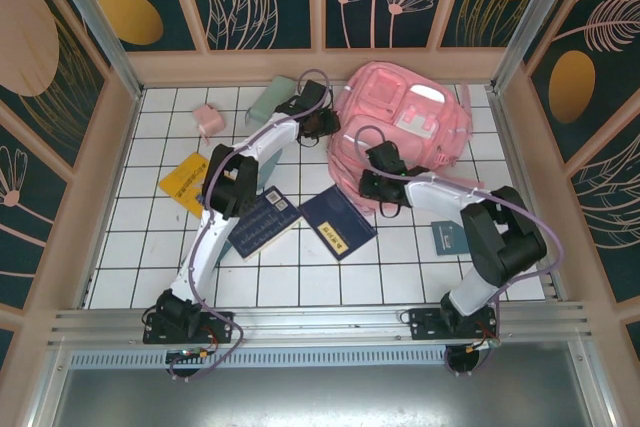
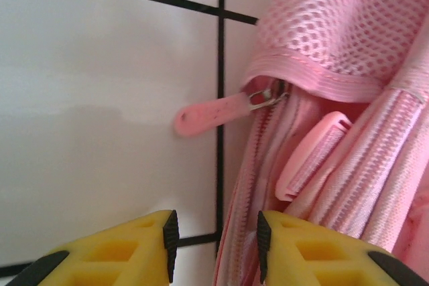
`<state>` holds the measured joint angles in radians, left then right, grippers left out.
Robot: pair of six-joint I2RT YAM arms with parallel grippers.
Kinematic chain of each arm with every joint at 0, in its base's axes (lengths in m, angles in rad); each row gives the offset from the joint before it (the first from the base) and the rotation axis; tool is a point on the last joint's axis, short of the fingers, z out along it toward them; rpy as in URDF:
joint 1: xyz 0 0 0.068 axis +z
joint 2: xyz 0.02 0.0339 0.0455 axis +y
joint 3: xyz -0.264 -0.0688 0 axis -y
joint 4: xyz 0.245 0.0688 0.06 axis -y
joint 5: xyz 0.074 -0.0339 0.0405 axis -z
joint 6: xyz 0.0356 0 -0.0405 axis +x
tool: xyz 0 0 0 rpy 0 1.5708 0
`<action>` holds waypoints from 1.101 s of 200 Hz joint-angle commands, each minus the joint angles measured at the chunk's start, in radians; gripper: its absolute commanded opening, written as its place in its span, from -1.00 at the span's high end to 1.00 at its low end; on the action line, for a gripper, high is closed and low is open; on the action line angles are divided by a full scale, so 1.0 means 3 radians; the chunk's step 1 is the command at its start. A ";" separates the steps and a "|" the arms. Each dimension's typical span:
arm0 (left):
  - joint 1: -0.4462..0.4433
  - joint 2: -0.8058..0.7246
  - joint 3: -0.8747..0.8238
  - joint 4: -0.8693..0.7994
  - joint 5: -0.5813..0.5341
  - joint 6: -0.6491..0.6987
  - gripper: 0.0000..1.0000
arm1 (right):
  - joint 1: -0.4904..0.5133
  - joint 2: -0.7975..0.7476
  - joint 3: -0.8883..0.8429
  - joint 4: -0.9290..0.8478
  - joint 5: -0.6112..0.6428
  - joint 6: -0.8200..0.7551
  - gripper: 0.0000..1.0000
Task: Pack the student bag
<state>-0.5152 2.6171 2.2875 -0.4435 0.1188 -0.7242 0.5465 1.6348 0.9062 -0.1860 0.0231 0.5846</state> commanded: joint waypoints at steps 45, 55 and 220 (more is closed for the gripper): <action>-0.0017 0.0145 0.0336 0.0213 0.0340 0.0034 0.09 | 0.0156 0.0786 0.0885 -0.0031 -0.0501 0.0204 0.50; 0.0006 0.0027 0.0298 0.0159 0.0314 0.0096 0.05 | 0.0131 0.0898 0.1024 -0.0086 -0.0496 0.0163 0.50; 0.0306 -0.3451 -0.3003 -0.0086 -0.0713 0.0549 -0.38 | -0.0125 0.0572 0.1628 -0.0085 -0.0522 -0.0333 -0.25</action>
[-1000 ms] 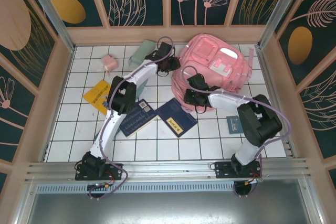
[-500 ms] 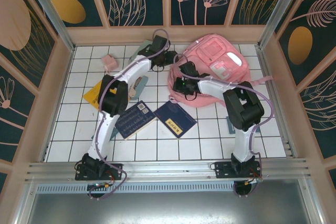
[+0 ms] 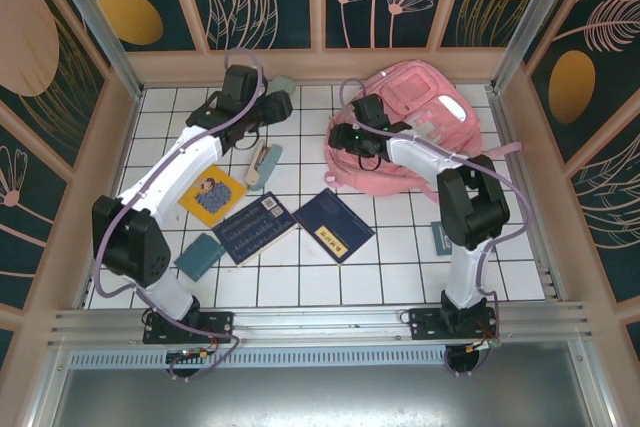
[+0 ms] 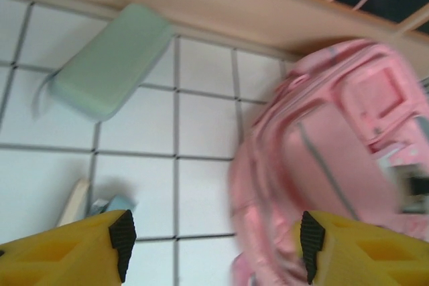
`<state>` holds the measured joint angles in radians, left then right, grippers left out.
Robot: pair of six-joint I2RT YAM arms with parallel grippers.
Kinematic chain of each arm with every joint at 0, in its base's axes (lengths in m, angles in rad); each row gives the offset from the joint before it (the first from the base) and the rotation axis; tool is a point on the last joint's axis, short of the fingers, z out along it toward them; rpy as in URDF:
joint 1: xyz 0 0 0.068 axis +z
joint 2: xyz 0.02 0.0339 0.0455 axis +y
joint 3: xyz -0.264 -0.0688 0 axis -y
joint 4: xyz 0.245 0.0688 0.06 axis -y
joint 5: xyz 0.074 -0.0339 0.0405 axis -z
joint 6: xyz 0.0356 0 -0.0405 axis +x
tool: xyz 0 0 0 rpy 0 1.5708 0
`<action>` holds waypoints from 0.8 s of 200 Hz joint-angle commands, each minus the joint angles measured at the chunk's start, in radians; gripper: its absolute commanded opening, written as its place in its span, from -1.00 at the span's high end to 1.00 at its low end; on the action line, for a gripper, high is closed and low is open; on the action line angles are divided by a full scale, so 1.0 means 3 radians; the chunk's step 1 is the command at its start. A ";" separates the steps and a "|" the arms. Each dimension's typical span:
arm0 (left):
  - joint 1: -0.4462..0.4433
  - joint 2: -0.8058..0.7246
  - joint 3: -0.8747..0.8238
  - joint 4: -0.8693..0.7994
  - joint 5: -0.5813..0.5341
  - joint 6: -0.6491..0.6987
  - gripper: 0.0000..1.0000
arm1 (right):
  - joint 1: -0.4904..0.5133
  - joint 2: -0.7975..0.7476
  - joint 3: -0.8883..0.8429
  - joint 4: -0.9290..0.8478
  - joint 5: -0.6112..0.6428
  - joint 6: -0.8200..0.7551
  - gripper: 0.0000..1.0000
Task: Pack the student bag
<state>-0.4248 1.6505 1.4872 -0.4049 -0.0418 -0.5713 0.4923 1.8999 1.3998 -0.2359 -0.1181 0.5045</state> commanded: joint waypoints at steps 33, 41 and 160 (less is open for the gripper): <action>0.0005 -0.0594 -0.0950 -0.0266 -0.0169 -0.0068 -0.40 | 0.0135 -0.0565 -0.0323 0.0251 -0.0115 -0.0011 -0.52; 0.0005 -0.0660 -0.1089 -0.0274 -0.0157 -0.0074 -0.40 | 0.0163 -0.0619 -0.0399 0.0274 -0.0123 0.0016 -0.57; 0.0010 -0.0828 -0.1888 -0.0331 -0.0416 0.0035 -0.58 | 0.1352 -0.1047 -0.1391 0.0561 0.0226 0.1163 0.01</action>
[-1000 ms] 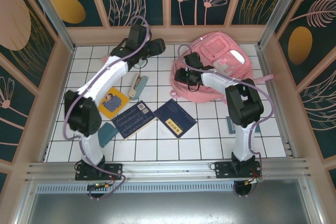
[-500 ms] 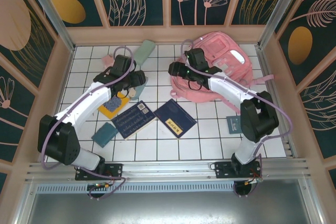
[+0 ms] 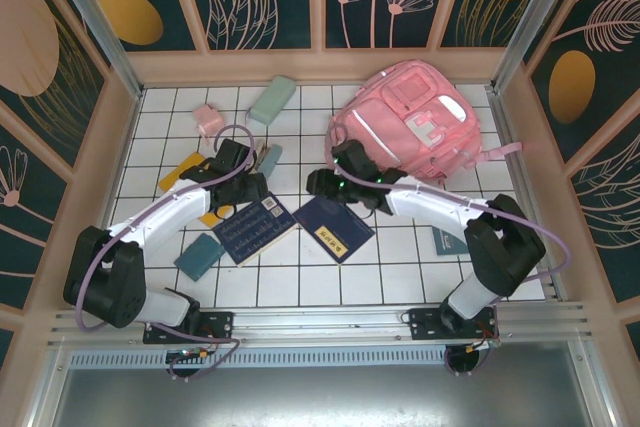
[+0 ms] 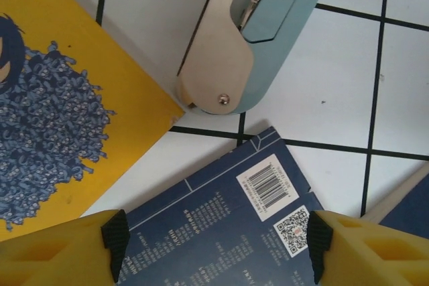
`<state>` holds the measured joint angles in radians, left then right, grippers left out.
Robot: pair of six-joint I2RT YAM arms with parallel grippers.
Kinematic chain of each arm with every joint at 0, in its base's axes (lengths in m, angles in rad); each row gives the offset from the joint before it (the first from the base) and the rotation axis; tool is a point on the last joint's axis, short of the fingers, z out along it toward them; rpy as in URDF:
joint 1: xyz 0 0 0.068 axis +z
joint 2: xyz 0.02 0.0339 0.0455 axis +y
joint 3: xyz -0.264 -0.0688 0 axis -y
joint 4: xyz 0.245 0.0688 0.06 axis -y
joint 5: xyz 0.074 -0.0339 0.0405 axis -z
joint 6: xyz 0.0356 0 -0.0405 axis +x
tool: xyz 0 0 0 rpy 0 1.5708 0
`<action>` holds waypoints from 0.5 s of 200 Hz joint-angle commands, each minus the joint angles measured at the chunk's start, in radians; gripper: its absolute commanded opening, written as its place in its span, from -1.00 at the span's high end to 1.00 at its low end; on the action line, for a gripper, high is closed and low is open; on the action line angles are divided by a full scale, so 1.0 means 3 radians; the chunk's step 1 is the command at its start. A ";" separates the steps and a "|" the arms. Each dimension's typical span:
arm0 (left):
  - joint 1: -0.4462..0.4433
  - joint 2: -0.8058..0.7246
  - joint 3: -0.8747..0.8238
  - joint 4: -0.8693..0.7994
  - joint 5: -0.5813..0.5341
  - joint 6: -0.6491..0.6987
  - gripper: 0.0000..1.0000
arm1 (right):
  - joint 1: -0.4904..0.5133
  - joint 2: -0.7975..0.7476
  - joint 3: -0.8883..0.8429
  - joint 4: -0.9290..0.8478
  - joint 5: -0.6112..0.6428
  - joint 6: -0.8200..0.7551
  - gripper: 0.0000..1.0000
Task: Pack the student bag
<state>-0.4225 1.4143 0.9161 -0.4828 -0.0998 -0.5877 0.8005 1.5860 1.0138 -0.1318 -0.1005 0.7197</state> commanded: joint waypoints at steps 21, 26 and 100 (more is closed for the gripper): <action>0.0002 -0.0048 0.0147 -0.0240 -0.0467 0.0037 -0.69 | 0.0631 0.0232 -0.0004 0.0303 0.0279 0.0695 0.39; 0.0002 -0.0055 0.0167 -0.0279 -0.0508 0.0004 -0.70 | 0.0704 0.0293 0.0023 0.0351 0.0299 0.0722 0.51; 0.0002 -0.0550 0.0168 -0.0483 -0.0741 -0.0019 -0.97 | 0.0899 0.1254 0.0467 0.0688 0.0265 0.1196 0.86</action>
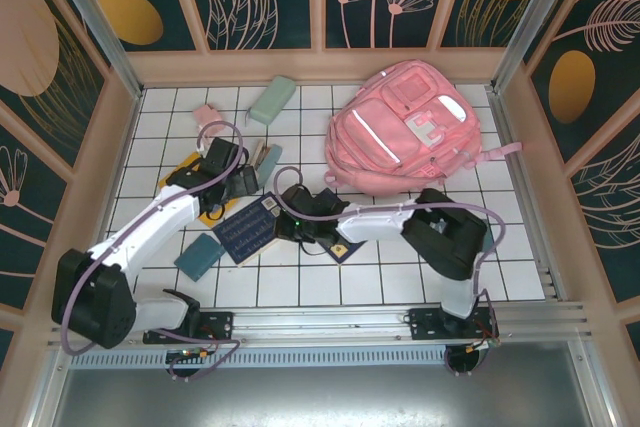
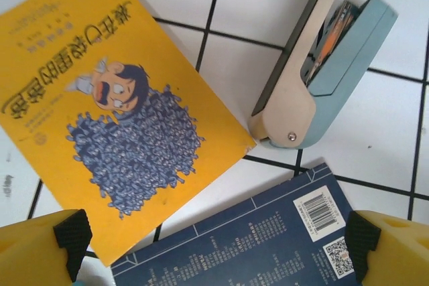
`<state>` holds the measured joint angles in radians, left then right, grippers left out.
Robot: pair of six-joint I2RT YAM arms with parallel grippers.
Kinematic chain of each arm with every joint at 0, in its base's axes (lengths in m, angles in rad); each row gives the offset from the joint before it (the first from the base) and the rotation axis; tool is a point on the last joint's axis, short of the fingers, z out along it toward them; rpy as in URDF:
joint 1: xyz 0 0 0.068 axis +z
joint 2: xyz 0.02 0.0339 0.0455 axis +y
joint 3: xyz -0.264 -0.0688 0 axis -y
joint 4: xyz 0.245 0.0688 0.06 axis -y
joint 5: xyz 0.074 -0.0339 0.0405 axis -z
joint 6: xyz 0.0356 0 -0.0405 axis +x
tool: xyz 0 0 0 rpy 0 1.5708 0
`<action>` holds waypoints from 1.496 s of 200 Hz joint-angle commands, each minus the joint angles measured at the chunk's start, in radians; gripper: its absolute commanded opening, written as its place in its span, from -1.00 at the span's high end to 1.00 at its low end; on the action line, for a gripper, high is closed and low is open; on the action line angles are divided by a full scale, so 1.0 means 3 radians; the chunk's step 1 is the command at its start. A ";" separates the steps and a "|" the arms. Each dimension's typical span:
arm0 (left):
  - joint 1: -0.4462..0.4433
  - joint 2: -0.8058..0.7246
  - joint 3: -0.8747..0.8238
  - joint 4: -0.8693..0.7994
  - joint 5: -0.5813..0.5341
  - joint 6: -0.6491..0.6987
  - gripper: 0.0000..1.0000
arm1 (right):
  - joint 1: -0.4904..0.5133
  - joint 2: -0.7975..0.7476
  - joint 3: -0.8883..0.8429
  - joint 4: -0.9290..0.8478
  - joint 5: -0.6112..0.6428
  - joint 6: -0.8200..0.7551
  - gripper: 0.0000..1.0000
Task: Pack the student bag
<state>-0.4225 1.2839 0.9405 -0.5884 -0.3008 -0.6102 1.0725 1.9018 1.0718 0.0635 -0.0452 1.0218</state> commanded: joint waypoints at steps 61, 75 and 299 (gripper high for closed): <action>0.0002 -0.0286 -0.0053 0.0039 0.0462 0.0193 -0.97 | -0.0392 0.0327 0.0400 -0.0533 0.0257 -0.0298 0.88; 0.0002 -0.0287 -0.0100 0.0106 0.0657 0.0177 -0.94 | -0.0541 0.0349 0.0424 -0.0545 0.0250 -0.0526 0.88; 0.0002 0.0353 -0.0926 0.1164 0.1129 -0.0357 -0.54 | -0.0584 0.0122 0.0392 -0.0896 0.0100 -0.0611 0.15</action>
<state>-0.4225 1.3624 0.6884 -0.2775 0.0624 -0.7223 0.8978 1.9022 1.1667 -0.1650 -0.0605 0.8062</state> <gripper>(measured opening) 0.776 0.441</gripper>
